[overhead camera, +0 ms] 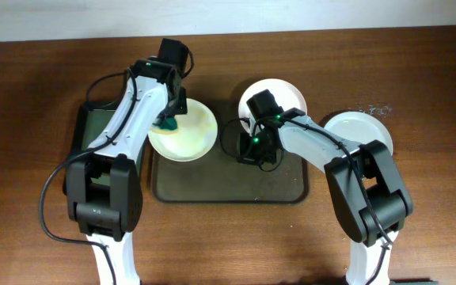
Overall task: Clean dirty plates on tray and stack at the side
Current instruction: 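Scrub the held plate with the sponge in the left gripper, then lift the plate with the right gripper, retract left gripper with sponge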
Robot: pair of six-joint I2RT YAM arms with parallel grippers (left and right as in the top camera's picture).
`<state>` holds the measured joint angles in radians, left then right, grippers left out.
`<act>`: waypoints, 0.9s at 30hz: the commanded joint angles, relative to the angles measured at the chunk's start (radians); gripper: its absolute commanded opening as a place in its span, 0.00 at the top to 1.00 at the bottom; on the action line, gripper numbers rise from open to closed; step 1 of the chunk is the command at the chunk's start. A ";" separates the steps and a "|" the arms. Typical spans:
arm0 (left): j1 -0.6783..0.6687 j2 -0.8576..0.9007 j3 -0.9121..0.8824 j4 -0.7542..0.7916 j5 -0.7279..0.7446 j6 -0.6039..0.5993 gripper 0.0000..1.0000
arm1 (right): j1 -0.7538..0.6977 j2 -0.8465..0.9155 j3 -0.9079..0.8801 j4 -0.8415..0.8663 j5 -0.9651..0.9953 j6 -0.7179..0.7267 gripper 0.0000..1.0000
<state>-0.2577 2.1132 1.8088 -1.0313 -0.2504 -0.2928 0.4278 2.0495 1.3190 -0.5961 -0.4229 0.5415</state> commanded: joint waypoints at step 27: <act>0.138 0.001 0.272 -0.086 0.105 0.063 1.00 | 0.181 0.095 0.071 0.251 0.360 0.235 0.77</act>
<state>-0.1219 2.1201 2.0647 -1.1179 -0.1482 -0.2493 0.6113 2.1090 1.3842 -0.3172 -0.0971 0.7647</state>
